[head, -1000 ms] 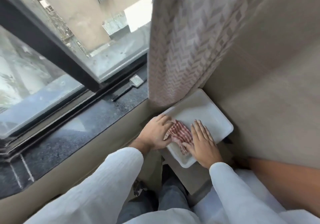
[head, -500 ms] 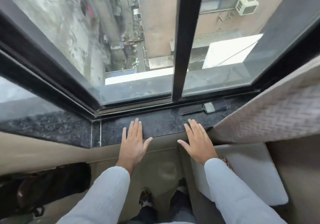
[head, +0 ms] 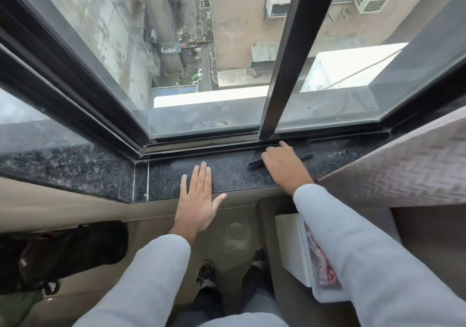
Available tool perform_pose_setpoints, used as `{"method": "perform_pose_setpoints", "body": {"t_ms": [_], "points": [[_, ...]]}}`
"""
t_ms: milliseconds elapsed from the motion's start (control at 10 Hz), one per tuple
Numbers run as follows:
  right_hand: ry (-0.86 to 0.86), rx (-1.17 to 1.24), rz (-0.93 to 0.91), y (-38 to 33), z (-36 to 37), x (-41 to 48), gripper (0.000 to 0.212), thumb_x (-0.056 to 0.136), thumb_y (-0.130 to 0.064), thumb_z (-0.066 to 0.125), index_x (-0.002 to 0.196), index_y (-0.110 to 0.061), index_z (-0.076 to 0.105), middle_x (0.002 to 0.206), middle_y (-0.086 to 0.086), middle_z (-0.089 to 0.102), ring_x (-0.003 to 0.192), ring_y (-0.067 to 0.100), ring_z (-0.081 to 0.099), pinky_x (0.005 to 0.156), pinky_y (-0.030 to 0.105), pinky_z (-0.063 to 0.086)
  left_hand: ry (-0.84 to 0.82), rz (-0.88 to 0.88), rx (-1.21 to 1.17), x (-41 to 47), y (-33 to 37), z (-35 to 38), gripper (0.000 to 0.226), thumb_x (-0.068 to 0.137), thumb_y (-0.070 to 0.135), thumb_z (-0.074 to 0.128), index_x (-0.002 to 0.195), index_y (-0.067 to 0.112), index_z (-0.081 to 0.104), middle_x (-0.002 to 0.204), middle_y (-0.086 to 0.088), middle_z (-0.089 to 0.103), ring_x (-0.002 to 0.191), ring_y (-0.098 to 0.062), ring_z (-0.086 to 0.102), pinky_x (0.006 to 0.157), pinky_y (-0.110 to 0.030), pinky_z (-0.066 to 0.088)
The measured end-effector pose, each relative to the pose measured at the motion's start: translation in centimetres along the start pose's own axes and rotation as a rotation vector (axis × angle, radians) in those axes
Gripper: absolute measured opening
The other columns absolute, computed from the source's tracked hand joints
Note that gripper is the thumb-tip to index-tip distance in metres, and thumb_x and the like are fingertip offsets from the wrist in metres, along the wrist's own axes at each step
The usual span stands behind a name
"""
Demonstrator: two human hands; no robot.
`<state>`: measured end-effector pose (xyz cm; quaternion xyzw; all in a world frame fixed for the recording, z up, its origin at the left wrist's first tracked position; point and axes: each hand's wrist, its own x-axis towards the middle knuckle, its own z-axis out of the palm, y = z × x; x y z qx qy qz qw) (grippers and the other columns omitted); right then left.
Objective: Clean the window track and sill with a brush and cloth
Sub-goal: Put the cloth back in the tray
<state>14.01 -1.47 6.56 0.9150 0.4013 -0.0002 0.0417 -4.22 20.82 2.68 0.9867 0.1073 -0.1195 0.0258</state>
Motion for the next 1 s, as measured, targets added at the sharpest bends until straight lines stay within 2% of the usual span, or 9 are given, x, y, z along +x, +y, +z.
{"method": "perform_pose_setpoints", "body": {"t_ms": [100,200,300,400,500,700,900,1000], "points": [[0.159,0.131,-0.125,-5.9,-1.1,-2.9,0.020,0.082,-0.001,0.067,0.099,-0.011,0.061,0.093,0.010,0.063,0.085,0.032,0.060,0.094,0.043,0.040,-0.004,0.021,0.002,0.0,-0.3,0.3,0.091,0.099,0.070,0.011,0.163,0.005,0.015,0.174,-0.011,0.007,0.161,-0.029,0.010,0.127,-0.058,0.017],[0.227,0.184,-0.085,-7.6,-0.3,-7.6,0.029,0.089,-0.002,0.052,0.116,-0.007,0.061,0.111,0.010,0.064,0.103,0.031,0.059,0.109,0.045,0.044,0.005,0.026,-0.012,0.2,-0.5,0.4,0.091,0.099,0.071,0.011,0.164,0.007,0.011,0.175,-0.010,0.003,0.161,-0.027,0.005,0.128,-0.058,0.013],[0.210,0.238,0.182,-5.1,3.4,-15.7,0.035,0.090,-0.007,0.044,0.119,-0.007,0.064,0.111,0.012,0.069,0.101,0.035,0.067,0.102,0.048,0.054,0.017,0.022,-0.042,0.2,-0.4,0.5,0.092,0.098,0.072,0.011,0.164,0.008,0.008,0.175,-0.009,0.002,0.162,-0.025,0.001,0.129,-0.058,0.009],[0.074,0.291,0.515,-1.6,5.7,-20.6,0.035,0.090,-0.013,0.041,0.117,-0.009,0.063,0.108,0.013,0.066,0.097,0.038,0.067,0.091,0.048,0.056,0.024,0.028,-0.056,0.1,-0.2,0.4,0.092,0.098,0.072,0.012,0.164,0.008,0.008,0.175,-0.009,0.004,0.162,-0.025,0.001,0.129,-0.058,0.007],[-0.131,0.292,0.877,3.0,8.3,-25.9,0.036,0.091,-0.003,0.043,0.122,0.000,0.062,0.120,0.024,0.064,0.106,0.046,0.065,0.092,0.054,0.056,0.025,0.021,-0.071,0.1,-0.3,0.4,0.093,0.097,0.074,0.012,0.164,0.009,0.007,0.175,-0.008,0.003,0.161,-0.025,-0.002,0.129,-0.058,0.005],[-0.281,0.279,1.002,5.6,13.0,-27.8,0.036,0.094,0.003,0.041,0.124,0.006,0.060,0.126,0.031,0.061,0.112,0.051,0.060,0.095,0.059,0.050,0.015,0.019,-0.048,0.3,0.1,0.8,0.095,0.096,0.075,0.012,0.164,0.008,0.006,0.175,-0.008,0.001,0.161,-0.025,-0.003,0.129,-0.057,0.003],[-0.282,0.344,1.002,5.8,14.3,-27.8,0.029,0.086,0.009,0.053,0.113,0.008,0.063,0.116,0.034,0.064,0.106,0.053,0.063,0.087,0.061,0.056,0.040,0.019,-0.019,0.3,0.1,0.9,0.095,0.097,0.074,0.016,0.164,0.008,0.003,0.175,-0.009,0.001,0.161,-0.025,-0.002,0.128,-0.055,0.002],[-0.245,0.360,0.989,4.8,13.1,-26.8,0.035,0.084,0.005,0.060,0.119,0.003,0.064,0.122,0.028,0.065,0.113,0.050,0.063,0.091,0.059,0.055,0.057,0.014,-0.027,0.5,0.4,0.9,0.095,0.097,0.074,0.018,0.164,0.007,0.006,0.175,-0.010,0.004,0.161,-0.026,0.000,0.128,-0.056,0.003]]}}
